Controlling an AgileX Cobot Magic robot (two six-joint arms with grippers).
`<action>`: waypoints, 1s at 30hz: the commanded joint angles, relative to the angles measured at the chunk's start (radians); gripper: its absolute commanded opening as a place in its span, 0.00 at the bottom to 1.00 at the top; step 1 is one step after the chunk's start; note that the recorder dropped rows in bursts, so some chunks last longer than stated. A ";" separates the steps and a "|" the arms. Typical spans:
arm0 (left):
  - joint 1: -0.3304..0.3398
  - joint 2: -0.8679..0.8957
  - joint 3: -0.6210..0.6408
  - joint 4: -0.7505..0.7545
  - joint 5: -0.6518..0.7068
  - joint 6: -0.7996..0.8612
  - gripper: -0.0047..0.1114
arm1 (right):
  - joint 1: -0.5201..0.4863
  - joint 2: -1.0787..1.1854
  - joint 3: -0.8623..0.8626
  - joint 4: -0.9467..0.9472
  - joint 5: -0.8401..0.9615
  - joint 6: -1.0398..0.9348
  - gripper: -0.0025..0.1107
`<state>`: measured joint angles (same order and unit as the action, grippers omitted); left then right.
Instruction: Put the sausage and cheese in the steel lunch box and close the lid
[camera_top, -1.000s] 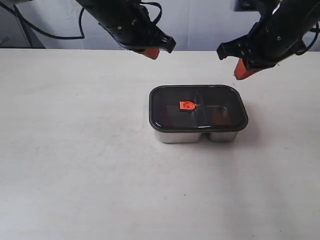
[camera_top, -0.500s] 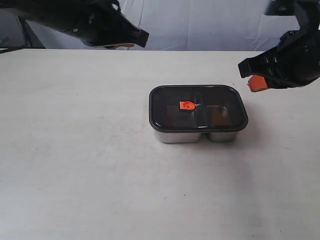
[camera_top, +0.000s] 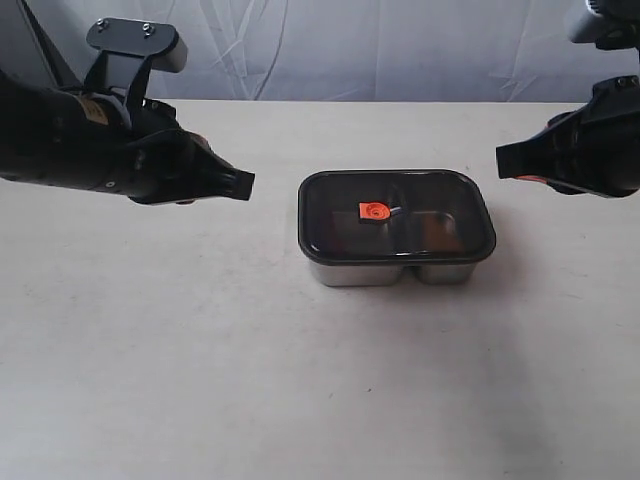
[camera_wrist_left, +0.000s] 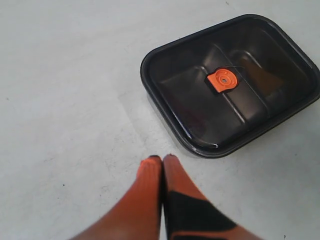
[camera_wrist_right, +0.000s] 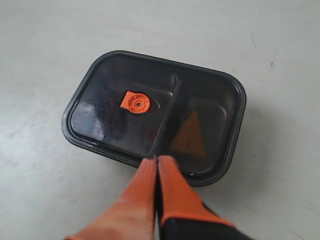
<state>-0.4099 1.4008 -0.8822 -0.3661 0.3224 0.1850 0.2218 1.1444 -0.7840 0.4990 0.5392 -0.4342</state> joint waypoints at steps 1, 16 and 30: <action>-0.001 -0.012 0.010 -0.016 -0.024 -0.005 0.04 | 0.000 -0.009 0.012 0.006 -0.034 -0.011 0.01; -0.001 -0.012 0.010 0.001 -0.031 0.001 0.04 | 0.000 -0.009 0.012 0.004 -0.036 -0.011 0.01; -0.001 -0.012 0.010 0.004 -0.031 0.001 0.04 | -0.162 -0.565 0.115 -0.113 -0.091 0.002 0.01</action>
<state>-0.4099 1.3968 -0.8765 -0.3685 0.3032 0.1871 0.1378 0.7154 -0.7268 0.3897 0.4475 -0.4381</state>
